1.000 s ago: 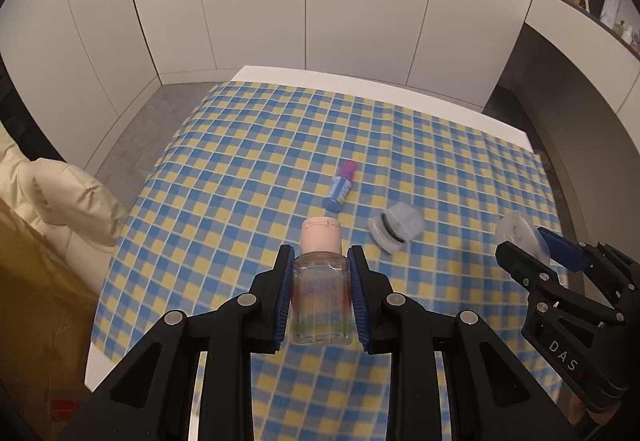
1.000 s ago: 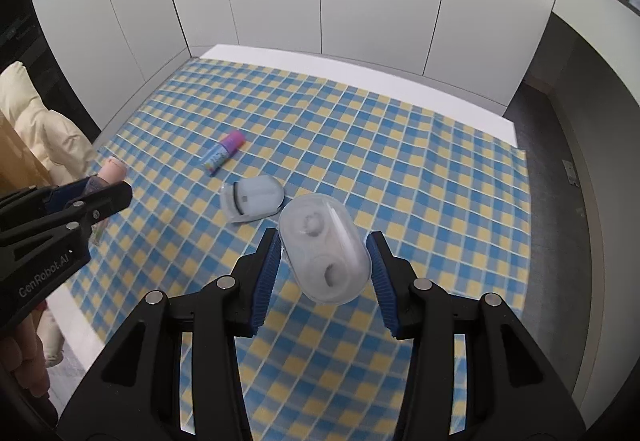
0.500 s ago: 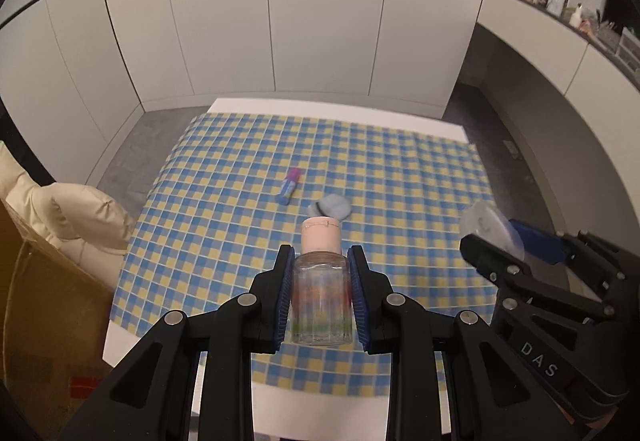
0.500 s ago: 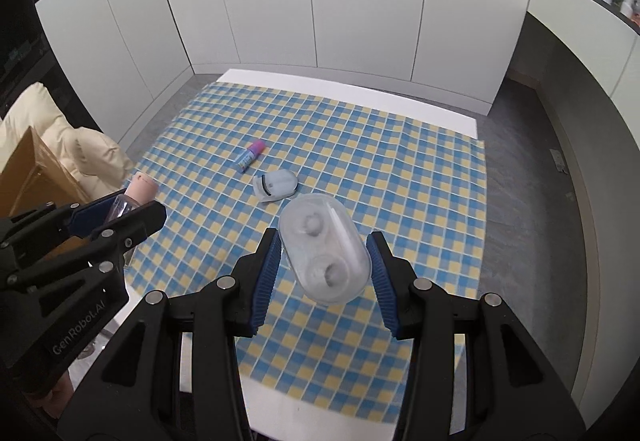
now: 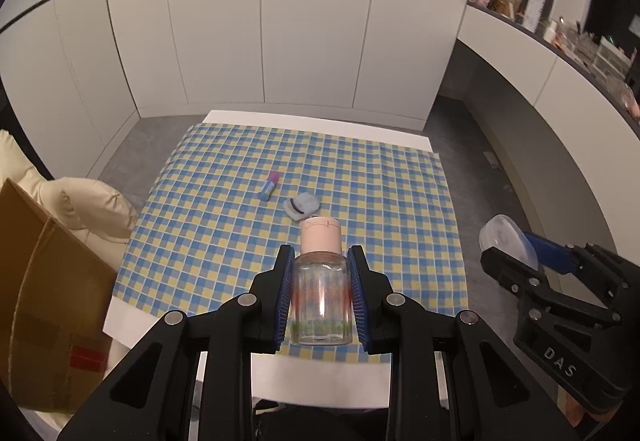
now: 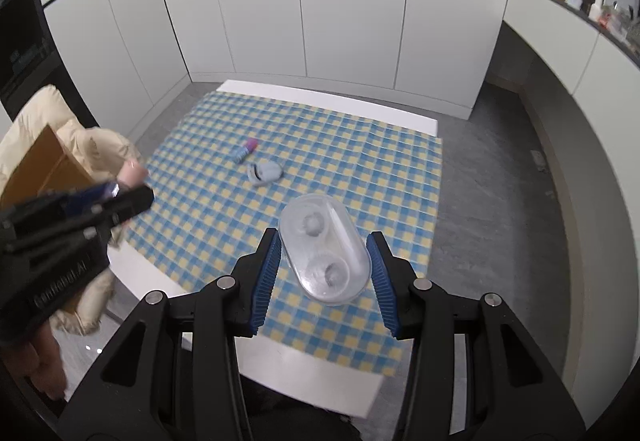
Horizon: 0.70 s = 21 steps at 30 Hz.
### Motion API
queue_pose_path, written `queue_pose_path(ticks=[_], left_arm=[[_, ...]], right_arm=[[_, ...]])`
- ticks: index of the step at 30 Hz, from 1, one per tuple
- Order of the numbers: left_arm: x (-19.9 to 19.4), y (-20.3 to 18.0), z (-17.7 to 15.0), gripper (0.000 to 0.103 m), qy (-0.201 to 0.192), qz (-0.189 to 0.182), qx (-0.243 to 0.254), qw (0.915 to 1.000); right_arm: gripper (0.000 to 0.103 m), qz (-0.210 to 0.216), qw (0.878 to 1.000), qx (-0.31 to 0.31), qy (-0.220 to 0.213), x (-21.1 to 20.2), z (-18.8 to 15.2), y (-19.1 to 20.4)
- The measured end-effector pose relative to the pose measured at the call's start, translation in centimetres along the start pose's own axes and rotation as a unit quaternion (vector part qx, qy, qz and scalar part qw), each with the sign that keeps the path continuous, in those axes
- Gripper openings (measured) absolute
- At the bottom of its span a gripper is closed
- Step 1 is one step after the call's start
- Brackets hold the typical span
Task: Organize objects
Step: 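Lift the clear bottle with the left tool while the right tool lifts the clear case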
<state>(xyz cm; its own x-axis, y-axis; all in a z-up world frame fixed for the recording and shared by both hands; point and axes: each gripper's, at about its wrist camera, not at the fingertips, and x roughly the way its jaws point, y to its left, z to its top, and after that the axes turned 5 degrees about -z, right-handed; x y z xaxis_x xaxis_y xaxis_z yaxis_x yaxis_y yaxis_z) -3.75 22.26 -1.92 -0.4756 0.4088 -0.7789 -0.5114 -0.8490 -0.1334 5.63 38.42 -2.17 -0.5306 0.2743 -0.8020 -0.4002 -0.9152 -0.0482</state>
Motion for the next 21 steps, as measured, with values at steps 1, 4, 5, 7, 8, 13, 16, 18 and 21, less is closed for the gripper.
queue_pose_path(ticks=[1, 4, 5, 7, 8, 13, 16, 18, 21], left_arm=[[-0.3, -0.3, -0.2, 0.026, 0.0, 0.0, 0.004, 1.0], [-0.9, -0.5, -0.6, 0.026, -0.001, -0.005, -0.001, 1.0], [-1.2, -0.4, -0.6, 0.026, -0.003, -0.008, -0.004, 1.0], [-1.5, -0.6, -0.8, 0.026, -0.005, -0.012, -0.002, 0.9999], [-1.6, -0.7, -0.9, 0.026, -0.006, -0.014, 0.001, 0.9999], [-1.8, -0.3, -1.0, 0.026, -0.015, -0.025, -0.003, 0.9996], [-1.8, 0.0, -1.3, 0.026, -0.028, -0.01, -0.002, 0.9996], [-1.6, 0.5, -1.3, 0.026, -0.031, -0.002, -0.014, 0.9994], [-1.2, 1.2, -1.4, 0.026, -0.025, -0.003, -0.023, 0.9994]], right_arm=[[0.046, 0.002, 1.0, 0.0, -0.003, -0.7, -0.4, -0.1], [0.046, 0.003, 1.0, 0.005, -0.006, -2.0, -0.4, -0.5], [0.046, 0.005, 1.0, 0.011, -0.006, -2.4, -0.4, -0.9], [0.046, 0.011, 1.0, 0.018, -0.009, -3.0, -0.2, -1.3], [0.046, 0.01, 1.0, 0.019, -0.012, -3.2, -0.2, -1.5], [0.046, 0.005, 1.0, 0.021, -0.009, -3.1, -0.5, -1.8], [0.046, 0.012, 1.0, 0.02, -0.012, -3.1, -0.4, -1.6], [0.046, 0.012, 1.0, 0.021, -0.013, -2.9, -0.2, -1.5], [0.046, 0.015, 1.0, 0.02, -0.017, -2.6, 0.0, -1.0]])
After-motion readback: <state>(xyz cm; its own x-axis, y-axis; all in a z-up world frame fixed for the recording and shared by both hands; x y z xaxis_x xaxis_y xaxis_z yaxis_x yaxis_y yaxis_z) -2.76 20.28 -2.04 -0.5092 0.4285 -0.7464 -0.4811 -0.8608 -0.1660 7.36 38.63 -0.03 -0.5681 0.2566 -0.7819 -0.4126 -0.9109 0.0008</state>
